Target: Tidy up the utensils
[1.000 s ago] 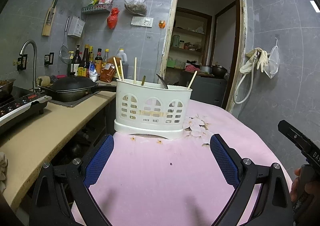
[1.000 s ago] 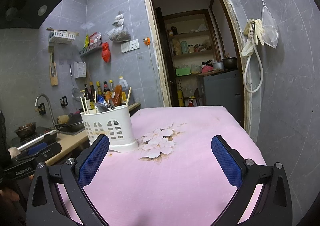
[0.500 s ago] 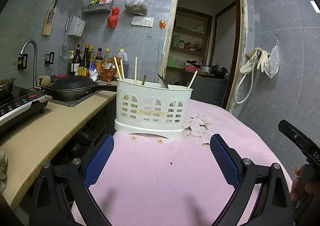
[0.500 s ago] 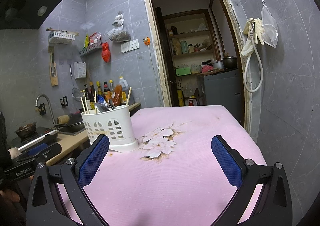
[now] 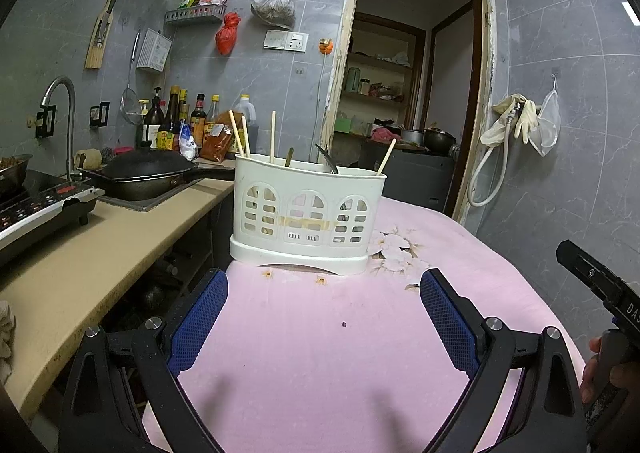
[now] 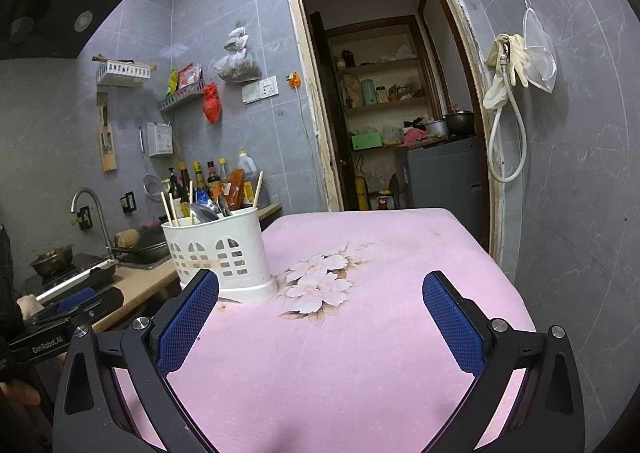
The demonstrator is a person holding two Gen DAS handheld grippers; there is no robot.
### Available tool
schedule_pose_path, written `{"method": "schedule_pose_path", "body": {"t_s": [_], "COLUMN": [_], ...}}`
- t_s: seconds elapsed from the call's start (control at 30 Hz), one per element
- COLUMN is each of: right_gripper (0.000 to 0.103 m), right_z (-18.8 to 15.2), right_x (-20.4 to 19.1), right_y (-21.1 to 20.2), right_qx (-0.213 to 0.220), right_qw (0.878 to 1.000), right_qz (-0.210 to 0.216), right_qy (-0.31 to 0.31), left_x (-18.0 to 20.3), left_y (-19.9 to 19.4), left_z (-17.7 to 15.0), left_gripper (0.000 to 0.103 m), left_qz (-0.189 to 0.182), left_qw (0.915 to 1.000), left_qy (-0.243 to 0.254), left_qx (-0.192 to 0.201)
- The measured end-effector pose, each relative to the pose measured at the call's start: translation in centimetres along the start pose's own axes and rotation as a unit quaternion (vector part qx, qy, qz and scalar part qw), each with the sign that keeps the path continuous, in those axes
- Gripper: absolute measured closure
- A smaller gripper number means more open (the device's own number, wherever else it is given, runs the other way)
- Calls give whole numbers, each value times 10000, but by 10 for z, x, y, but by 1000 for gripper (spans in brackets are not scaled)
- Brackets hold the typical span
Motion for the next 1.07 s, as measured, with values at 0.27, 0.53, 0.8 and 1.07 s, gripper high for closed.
{"method": "schedule_pose_path", "body": {"t_s": [0.27, 0.53, 0.8, 1.07], "right_gripper": [0, 0, 0, 0], "right_z": [0, 0, -9, -11], "right_x": [0, -1, -3, -5], "right_y": [1, 0, -2, -3], "right_qx": [-7, -19, -63, -106], "right_qw": [10000, 10000, 10000, 9999], "right_qz": [-8, -5, -17, -31], "right_qy": [0, 4, 24, 35], "left_x": [-3, -4, -6, -7], "left_y": [4, 6, 5, 4], "left_z": [-5, -7, -8, -8], "left_gripper": [9, 9, 9, 9], "left_qz": [251, 309, 328, 331], "left_qw": [9996, 9993, 9992, 9991], "left_qy": [67, 137, 167, 162], "left_qx": [-133, -155, -181, -201]}}
Point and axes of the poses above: each gripper's, at about its wrist camera, not at the fingertips, and y roughly the way its jaws point, x to its right, z to its top, the point moved 3 cm from there along y, roughly the way its jaws point, and after that the axes turned 9 degrees about x, right-handed, at the moved point
